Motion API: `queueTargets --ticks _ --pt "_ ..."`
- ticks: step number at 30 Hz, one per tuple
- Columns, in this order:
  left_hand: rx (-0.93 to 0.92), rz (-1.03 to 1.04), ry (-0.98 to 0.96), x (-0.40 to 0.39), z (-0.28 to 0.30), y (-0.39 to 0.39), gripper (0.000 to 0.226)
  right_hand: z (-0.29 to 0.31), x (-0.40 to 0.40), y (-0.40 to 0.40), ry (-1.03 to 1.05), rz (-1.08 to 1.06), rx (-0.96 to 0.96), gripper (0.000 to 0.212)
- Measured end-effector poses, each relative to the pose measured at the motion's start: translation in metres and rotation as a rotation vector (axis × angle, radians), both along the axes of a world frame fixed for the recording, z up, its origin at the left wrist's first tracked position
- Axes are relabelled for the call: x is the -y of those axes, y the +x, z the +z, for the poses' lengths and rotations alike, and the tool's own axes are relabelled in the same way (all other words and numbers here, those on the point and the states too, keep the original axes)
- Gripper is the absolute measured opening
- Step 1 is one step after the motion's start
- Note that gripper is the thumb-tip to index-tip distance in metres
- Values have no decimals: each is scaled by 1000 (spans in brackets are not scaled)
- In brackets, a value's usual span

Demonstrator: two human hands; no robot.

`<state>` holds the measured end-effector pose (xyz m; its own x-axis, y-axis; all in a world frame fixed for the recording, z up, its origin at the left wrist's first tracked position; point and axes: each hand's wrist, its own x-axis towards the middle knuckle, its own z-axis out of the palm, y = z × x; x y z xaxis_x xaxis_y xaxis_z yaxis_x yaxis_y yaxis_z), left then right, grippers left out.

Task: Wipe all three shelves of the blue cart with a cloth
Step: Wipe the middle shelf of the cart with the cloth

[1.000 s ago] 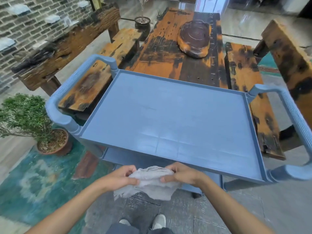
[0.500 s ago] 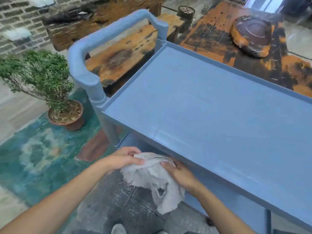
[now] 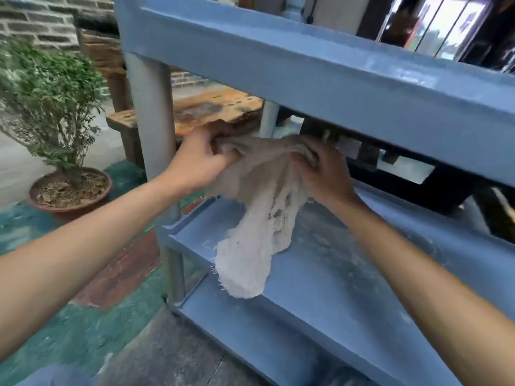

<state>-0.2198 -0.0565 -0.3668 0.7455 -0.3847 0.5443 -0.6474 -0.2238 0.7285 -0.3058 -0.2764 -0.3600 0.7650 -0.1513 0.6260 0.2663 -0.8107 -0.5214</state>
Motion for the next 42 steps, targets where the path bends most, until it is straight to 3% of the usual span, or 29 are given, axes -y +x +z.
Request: queueTargets --ticks 2,4,6,8,11,14,16,18,20,22,23,25,27,29,32,36,39,42 --pt "-19 48 14 -1 -21 2 8 -15 8 1 29 -9 -87 22" --pt "-7 78 15 -5 -40 2 27 -34 15 -9 18 -46 -142 17" --pt "-85 79 11 -6 -40 2 36 -36 21 -10 -49 -50 -169 39" --pt "-155 92 -46 -4 -26 3 33 -21 31 -13 -109 -3 -237 45" --pt "-224 134 -229 3 1 11 26 12 49 -24 -123 140 -610 36" --pt "-82 121 -155 11 11 18 39 27 67 -42 5 265 -940 29" --pt "39 197 -72 17 13 22 56 27 73 -56 251 373 -973 30" --pt "124 279 -34 25 22 26 61 23 78 -66 643 425 -919 55" --pt "231 343 199 32 29 32 53 18 69 -73 922 475 -812 50" --pt "271 381 532 45 26 36 26 13 56 -76 1076 479 -718 34" --pt "255 391 583 50 24 31 24 13 52 -79 1118 479 -654 33" --pt "147 402 492 56 10 15 32 13 46 -85 1163 481 -583 30" --pt "36 384 410 52 -11 -2 38 12 46 -88 1229 636 -636 22" --pt "-217 254 393 42 -34 -16 51 9 46 -87 1297 762 -641 28" --pt "-592 -66 394 39 -58 -38 60 2 39 -79 1223 572 -500 24" --pt "-671 -369 372 48 -69 -53 53 -6 29 -77 1076 446 -352 43" --pt "-751 -644 179 57 -69 -54 52 -2 31 -83 1062 472 -287 50" --pt "-960 -996 -183 63 -68 -50 56 2 36 -88 1078 463 -272 67"
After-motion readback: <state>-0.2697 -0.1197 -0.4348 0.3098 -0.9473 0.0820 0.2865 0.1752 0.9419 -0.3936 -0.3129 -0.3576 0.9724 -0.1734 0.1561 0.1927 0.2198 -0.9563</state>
